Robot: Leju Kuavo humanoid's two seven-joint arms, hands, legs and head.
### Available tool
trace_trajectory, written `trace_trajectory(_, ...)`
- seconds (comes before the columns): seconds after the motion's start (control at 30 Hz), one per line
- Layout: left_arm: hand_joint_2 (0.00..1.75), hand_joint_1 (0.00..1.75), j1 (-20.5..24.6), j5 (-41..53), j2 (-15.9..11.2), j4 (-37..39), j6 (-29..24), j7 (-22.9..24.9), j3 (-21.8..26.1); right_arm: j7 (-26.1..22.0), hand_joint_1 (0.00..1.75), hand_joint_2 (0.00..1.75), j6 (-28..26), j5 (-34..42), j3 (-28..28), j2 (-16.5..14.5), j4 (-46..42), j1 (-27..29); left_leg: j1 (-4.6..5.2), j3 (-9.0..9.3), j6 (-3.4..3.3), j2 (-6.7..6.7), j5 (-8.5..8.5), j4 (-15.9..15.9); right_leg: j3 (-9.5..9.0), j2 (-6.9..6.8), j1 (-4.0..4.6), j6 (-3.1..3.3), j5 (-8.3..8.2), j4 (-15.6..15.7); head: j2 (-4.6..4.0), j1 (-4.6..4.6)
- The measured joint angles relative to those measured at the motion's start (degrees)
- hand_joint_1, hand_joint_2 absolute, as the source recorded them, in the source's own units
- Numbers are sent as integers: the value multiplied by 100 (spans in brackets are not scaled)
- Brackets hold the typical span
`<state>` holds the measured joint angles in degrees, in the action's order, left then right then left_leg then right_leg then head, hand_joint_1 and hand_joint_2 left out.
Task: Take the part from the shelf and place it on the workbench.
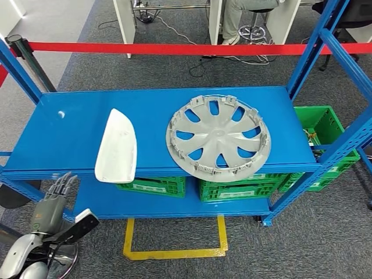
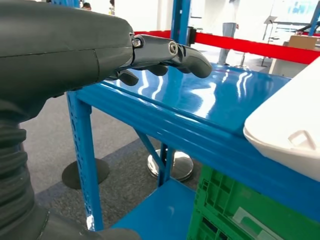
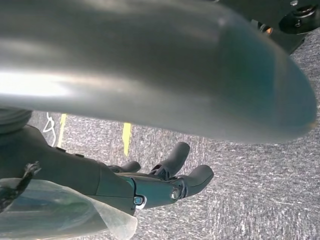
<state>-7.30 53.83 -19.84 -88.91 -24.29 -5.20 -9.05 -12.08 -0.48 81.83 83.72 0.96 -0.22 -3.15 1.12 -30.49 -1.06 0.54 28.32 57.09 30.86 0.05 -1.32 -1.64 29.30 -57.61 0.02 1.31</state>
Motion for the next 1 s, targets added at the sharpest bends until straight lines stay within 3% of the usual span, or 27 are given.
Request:
trace_trajectory(0.23,175,0,350,196,46,146,204,-34,-352,59,0,0,-135,-22,24,16,-52,-11,0,1,0,0,0,0,-2,-1,0,0,-1,0,0,0)
trace_trajectory(0.7,175,0,1456,439,398,773,366,-42,-1311,113,0,0,-438,-105,121,222,-574,-61,0,0,-1,0,-1,7,-2,2,-1,-5,-6,1,0,1)
trace_trajectory(1.0,175,0,1756,456,536,995,428,-33,-1664,114,0,0,-451,-109,135,297,-764,-53,0,0,-1,0,-1,7,-1,4,0,-5,-6,1,0,1)
